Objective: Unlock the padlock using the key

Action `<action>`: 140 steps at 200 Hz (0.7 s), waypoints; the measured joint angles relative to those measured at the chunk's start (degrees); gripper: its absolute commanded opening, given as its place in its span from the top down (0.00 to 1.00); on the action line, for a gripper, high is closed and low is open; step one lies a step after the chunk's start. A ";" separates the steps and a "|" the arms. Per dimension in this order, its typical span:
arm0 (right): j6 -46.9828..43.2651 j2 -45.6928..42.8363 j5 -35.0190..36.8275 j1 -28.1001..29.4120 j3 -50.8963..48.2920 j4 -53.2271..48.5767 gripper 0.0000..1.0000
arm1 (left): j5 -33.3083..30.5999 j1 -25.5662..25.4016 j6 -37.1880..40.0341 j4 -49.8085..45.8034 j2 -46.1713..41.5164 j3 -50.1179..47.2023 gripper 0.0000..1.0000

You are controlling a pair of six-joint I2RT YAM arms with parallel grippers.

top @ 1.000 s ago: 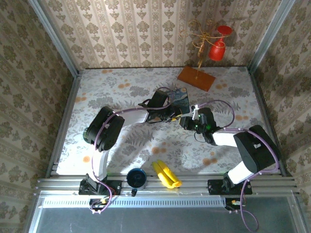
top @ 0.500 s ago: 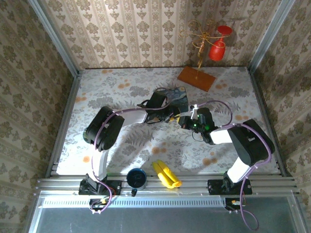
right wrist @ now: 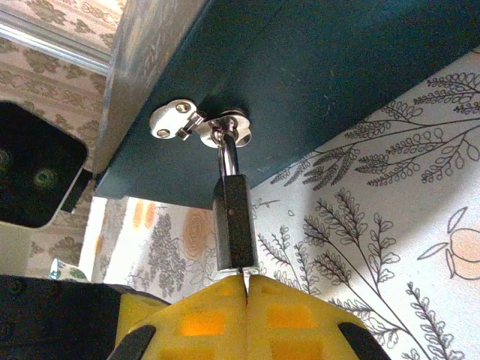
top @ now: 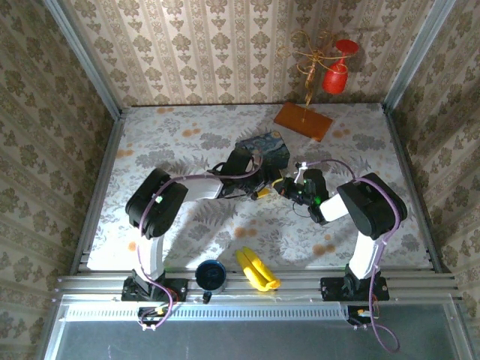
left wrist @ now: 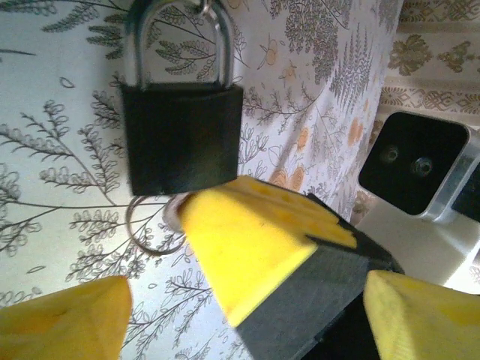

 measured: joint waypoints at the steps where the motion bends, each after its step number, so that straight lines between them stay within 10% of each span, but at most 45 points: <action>1: 0.11 0.04 0.00 -0.02 0.00 0.09 1.00 | -0.11 0.02 0.02 0.07 -0.04 -0.11 0.24; 140: 5.03 0.92 -1.66 -0.81 0.00 4.39 1.00 | -8.00 2.73 3.63 14.88 0.61 -6.10 0.50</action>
